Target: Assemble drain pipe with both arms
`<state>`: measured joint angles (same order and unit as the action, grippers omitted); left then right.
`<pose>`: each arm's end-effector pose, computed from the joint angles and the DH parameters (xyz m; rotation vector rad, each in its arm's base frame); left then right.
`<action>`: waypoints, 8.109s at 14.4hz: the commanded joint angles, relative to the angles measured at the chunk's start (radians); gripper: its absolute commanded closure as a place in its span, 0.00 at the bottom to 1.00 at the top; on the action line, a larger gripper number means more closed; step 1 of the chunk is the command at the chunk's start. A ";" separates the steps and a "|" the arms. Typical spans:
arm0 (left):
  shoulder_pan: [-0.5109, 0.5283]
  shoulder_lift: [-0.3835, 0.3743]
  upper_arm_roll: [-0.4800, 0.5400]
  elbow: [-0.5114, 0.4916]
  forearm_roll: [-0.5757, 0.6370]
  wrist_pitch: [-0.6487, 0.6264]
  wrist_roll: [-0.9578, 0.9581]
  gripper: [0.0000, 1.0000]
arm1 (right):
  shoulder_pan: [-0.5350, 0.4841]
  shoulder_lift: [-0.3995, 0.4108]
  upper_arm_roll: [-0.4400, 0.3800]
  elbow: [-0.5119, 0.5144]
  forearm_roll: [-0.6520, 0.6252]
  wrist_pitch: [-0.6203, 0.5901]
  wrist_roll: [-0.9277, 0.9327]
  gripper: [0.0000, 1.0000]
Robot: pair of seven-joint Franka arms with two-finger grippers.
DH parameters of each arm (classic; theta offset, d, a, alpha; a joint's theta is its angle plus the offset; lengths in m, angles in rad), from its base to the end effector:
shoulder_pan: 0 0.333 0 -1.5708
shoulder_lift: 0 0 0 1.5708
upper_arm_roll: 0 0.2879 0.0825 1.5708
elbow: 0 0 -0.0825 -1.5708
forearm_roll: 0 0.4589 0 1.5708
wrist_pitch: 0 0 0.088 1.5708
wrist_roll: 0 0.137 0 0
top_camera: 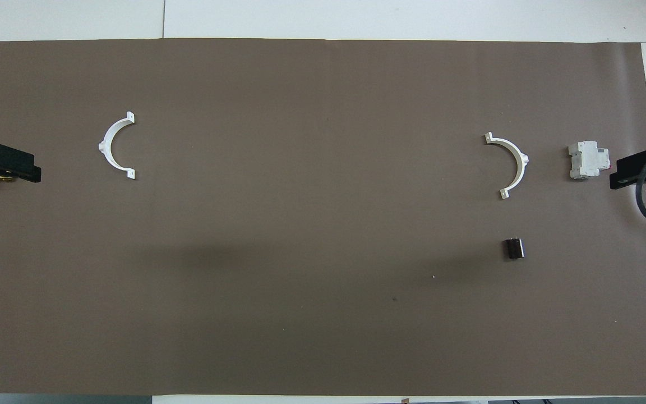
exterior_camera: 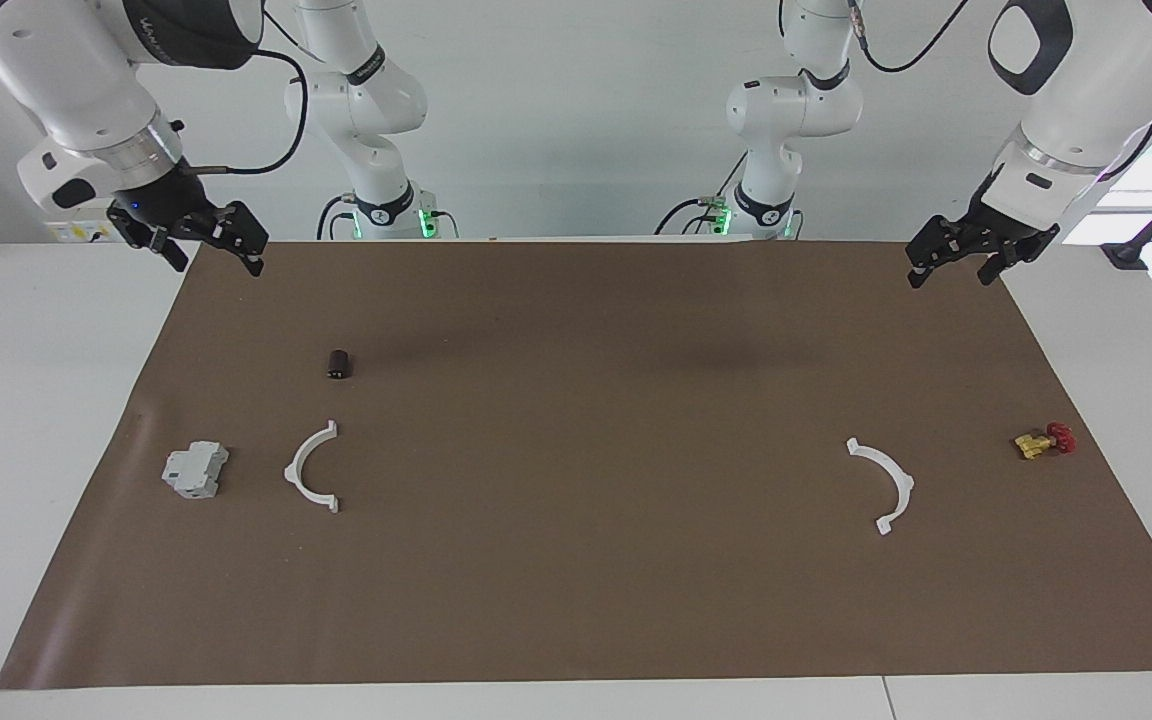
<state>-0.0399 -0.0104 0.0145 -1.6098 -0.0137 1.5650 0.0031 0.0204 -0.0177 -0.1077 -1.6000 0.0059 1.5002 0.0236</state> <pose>0.6236 -0.0177 0.5512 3.1274 -0.0443 -0.0540 0.6114 -0.0531 0.5557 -3.1238 0.1730 0.1282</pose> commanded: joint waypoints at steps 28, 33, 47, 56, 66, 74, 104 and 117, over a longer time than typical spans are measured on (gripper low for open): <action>0.028 0.003 0.001 -0.165 -0.011 0.255 0.018 0.00 | -0.019 0.406 0.005 -0.294 0.181 0.850 -0.553 0.14; 0.005 0.150 0.001 -0.179 -0.011 0.412 0.017 0.00 | -0.014 0.403 0.005 -0.328 0.187 0.854 -0.553 0.29; 0.074 0.493 -0.002 -0.096 0.029 0.740 0.178 0.00 | 0.030 0.407 0.005 -0.145 0.169 0.645 -0.397 1.00; 0.057 0.507 -0.002 -0.136 -0.015 0.804 0.178 0.05 | 0.504 0.544 0.005 0.112 0.088 0.564 0.485 1.00; 0.066 0.494 -0.002 -0.130 -0.055 0.721 0.144 1.00 | 0.566 0.602 0.006 0.054 0.060 0.700 0.418 1.00; 0.057 0.423 0.002 -0.124 -0.046 0.705 0.143 1.00 | 0.572 0.587 0.008 -0.037 0.068 0.764 0.306 1.00; -0.509 0.544 -0.002 0.036 0.110 0.588 -0.589 1.00 | 0.010 -0.016 0.042 -0.070 0.035 0.021 0.081 0.00; -0.581 0.506 -0.005 -0.114 0.104 0.716 -0.588 1.00 | -0.022 -0.010 0.086 -0.071 -0.011 0.064 0.059 0.00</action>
<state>-0.5963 0.5321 -0.0015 -1.6719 0.0988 2.2608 -0.5742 0.0166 -0.0134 -0.0330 -1.6530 0.0066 1.5408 0.1123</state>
